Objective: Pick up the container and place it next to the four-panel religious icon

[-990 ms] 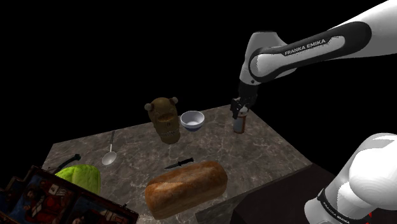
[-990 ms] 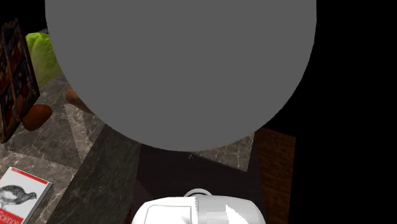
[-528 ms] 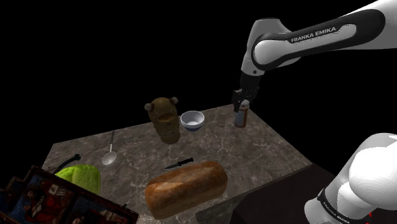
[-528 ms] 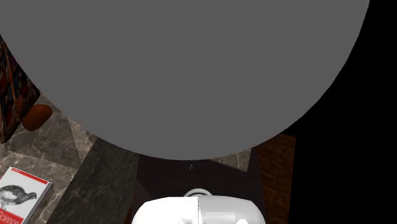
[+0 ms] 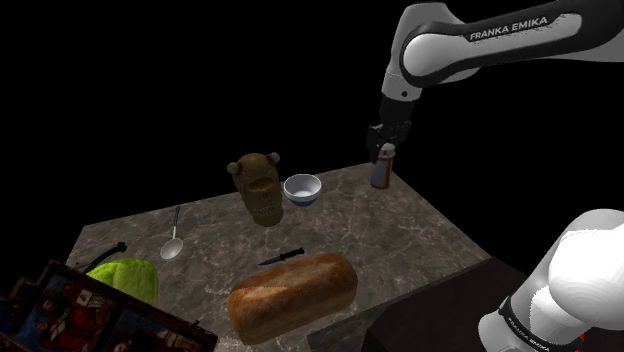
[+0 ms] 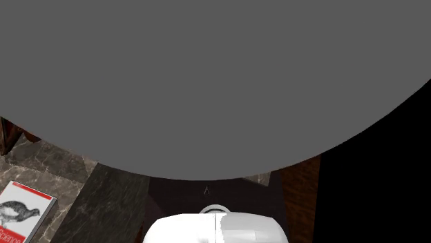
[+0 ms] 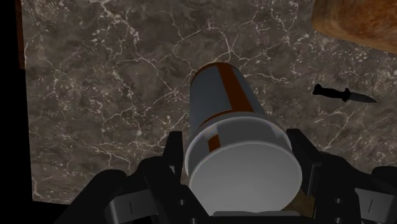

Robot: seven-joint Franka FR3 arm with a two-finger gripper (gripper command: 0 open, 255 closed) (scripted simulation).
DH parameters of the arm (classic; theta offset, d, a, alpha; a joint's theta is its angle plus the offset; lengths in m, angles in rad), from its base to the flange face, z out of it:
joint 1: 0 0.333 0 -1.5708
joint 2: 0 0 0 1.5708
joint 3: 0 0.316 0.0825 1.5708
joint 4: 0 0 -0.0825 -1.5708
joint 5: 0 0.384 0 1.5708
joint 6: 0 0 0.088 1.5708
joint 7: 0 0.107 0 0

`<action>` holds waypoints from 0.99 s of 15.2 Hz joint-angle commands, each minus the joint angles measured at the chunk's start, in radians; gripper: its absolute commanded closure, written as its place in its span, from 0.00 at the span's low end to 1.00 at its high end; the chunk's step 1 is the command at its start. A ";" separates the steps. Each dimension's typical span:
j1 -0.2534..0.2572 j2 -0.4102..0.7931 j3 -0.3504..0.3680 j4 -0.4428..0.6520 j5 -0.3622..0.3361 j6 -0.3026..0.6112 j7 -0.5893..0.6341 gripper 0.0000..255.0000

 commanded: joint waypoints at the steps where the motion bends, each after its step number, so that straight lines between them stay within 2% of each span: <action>1: 0.000 -0.004 0.000 0.024 -0.001 -0.028 0.003 1.00; 11: -0.001 -0.007 -0.002 0.142 -0.005 -0.149 0.013 1.00; 15: 0.033 0.045 0.065 0.189 0.014 -0.133 0.105 1.00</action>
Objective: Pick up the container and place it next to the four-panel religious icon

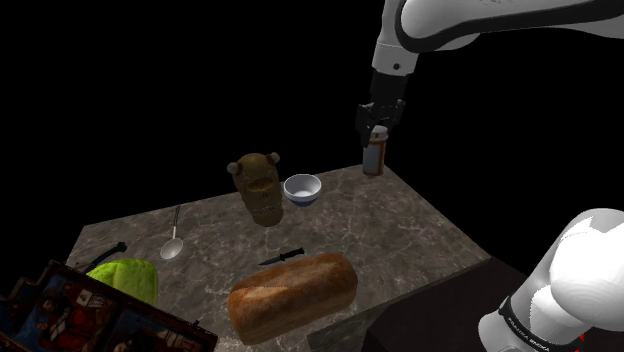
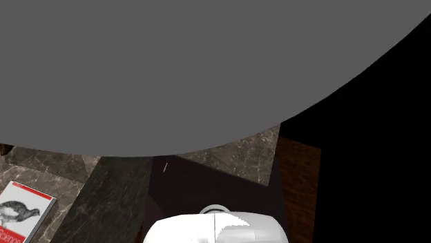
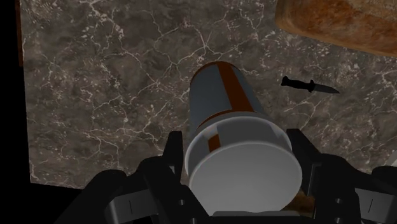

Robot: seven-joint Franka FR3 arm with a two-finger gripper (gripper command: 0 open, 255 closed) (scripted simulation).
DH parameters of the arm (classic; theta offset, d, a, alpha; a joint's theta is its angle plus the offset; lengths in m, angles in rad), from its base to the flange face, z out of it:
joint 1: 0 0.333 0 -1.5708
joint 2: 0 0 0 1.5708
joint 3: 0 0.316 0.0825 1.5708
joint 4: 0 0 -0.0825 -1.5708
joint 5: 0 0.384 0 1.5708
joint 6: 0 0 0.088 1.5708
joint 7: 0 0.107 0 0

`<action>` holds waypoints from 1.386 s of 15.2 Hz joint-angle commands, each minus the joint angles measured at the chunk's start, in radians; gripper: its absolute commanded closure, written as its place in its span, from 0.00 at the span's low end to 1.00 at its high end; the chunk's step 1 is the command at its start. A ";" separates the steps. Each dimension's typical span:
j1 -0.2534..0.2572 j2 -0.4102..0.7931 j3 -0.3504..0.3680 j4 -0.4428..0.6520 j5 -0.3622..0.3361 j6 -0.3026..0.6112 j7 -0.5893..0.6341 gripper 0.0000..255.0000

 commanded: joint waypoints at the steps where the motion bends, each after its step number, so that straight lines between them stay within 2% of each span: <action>1: 0.014 0.041 0.030 0.034 0.007 0.012 0.042 1.00; 11: 0.092 0.247 0.185 0.242 -0.006 0.031 0.280 1.00; 21: 0.204 0.551 0.298 0.591 -0.120 -0.014 0.524 1.00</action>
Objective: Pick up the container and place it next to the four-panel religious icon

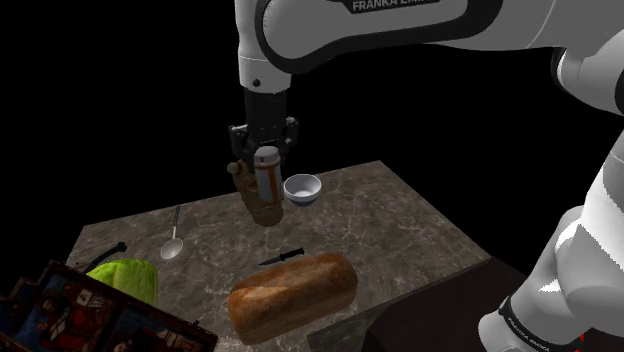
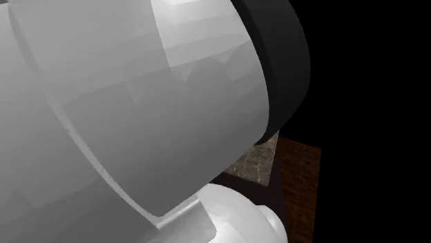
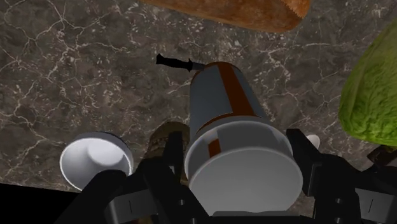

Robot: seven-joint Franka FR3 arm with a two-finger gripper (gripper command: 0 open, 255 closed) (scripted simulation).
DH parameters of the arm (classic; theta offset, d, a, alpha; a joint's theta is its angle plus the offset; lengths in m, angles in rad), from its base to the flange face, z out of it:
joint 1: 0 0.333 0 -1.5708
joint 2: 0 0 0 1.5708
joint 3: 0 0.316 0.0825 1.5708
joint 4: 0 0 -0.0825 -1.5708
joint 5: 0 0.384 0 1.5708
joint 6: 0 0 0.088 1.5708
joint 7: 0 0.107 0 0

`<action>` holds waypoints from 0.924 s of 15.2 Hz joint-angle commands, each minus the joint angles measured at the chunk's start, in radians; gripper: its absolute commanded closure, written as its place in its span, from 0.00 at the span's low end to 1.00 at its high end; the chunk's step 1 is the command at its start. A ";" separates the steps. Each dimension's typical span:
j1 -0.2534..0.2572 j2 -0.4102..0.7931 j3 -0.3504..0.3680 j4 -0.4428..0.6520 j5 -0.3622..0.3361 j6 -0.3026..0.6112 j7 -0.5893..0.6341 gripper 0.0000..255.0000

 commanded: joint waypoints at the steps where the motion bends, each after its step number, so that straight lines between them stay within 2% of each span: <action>1: 0.031 0.067 0.016 0.084 -0.030 -0.020 0.048 1.00; 4: 0.090 0.186 0.031 0.242 -0.082 -0.064 0.113 1.00; 7: 0.166 0.326 0.035 0.444 -0.138 -0.132 0.168 1.00; 8: 0.196 0.380 0.033 0.529 -0.157 -0.163 0.183 1.00; 9: 0.251 0.479 0.028 0.690 -0.189 -0.225 0.202 1.00; 14: 0.226 0.438 0.028 0.550 -0.175 -0.128 0.203 1.00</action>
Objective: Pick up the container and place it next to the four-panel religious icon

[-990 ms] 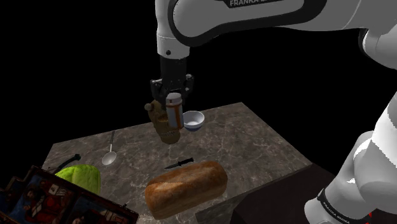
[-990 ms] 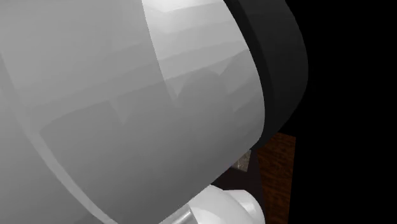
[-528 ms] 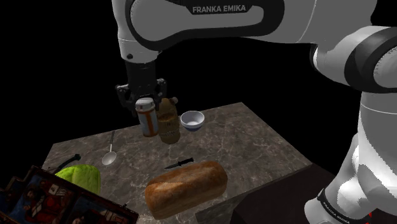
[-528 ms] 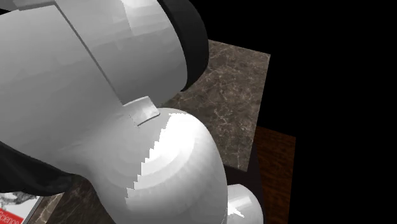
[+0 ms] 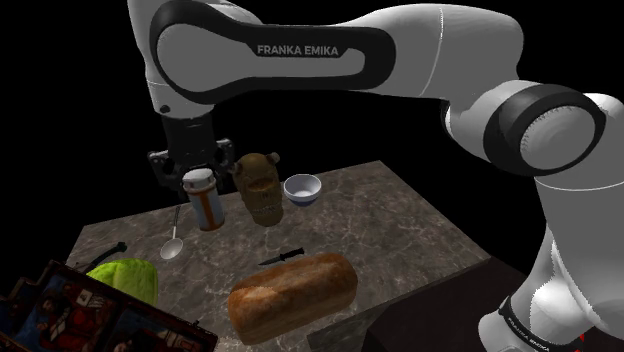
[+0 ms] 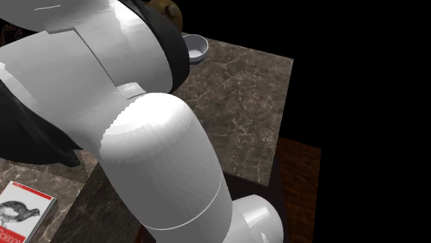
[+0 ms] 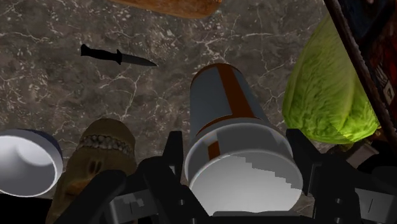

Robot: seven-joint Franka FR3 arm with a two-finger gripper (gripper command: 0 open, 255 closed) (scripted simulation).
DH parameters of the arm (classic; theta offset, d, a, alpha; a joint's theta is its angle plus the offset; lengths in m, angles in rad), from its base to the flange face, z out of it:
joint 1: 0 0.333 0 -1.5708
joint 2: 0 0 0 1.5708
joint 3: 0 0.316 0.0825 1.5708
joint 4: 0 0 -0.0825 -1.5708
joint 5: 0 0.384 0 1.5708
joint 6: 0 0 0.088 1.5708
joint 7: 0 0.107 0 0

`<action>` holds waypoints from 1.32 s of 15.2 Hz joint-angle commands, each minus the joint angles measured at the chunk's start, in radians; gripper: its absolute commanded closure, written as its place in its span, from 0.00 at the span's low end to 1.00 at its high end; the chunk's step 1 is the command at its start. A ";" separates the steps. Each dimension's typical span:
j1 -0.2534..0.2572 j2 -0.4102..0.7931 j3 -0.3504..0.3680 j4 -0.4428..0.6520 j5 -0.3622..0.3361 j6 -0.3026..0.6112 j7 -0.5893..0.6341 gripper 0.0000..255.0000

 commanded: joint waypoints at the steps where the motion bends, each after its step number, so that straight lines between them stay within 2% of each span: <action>1: -0.006 -0.010 0.001 -0.043 0.002 0.034 0.003 1.00; 10: -0.032 -0.036 0.002 -0.209 0.009 0.172 0.005 1.00; 20: -0.045 -0.031 -0.003 -0.338 0.004 0.304 0.009 1.00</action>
